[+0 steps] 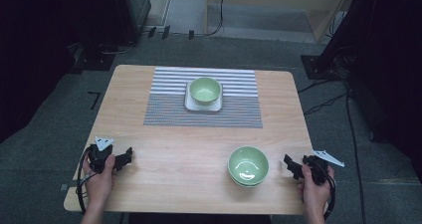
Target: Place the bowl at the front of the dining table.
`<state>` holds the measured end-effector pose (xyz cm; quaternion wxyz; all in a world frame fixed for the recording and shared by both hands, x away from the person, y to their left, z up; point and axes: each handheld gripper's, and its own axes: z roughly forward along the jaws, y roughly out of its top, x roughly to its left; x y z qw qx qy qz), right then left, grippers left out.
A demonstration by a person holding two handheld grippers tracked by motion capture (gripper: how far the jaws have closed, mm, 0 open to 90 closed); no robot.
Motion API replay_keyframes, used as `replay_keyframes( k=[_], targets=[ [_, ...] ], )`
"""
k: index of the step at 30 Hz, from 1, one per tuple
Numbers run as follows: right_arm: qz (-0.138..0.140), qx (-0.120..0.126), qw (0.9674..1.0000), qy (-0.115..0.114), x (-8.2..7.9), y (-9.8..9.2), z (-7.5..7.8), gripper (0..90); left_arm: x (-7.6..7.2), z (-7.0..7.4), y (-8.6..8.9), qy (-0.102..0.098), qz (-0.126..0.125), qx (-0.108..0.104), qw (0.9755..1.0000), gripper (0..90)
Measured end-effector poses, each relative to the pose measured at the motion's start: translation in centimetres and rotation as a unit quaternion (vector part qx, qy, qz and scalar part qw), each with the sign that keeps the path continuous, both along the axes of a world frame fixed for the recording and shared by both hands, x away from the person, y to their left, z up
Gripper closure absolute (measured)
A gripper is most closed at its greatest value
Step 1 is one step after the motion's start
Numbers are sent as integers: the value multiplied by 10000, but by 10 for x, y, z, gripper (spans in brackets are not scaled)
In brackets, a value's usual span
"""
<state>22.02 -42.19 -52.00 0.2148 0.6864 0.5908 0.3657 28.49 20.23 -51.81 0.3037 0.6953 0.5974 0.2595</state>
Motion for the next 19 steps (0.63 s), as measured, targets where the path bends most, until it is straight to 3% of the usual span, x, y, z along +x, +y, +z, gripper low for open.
replay_keyframes(
  k=[4, 9, 11, 19],
  targets=[
    [27, -212, 9998, 24, -4, 2, -1, 187, 0, 0, 0, 0, 0, 0, 10000, 123],
    [139, -881, 9960, 62, -7, 13, -4, 170, 0, 0, 0, -1, 0, 0, 10000, 123],
    [171, -1038, 9944, 115, -7, 16, -4, 161, 0, 0, 0, 0, -2, 0, 10000, 124],
    [200, -1109, 9935, 149, -6, 18, -5, 140, -1, 0, -1, 0, 5, 0, 10000, 124]
  ],
)
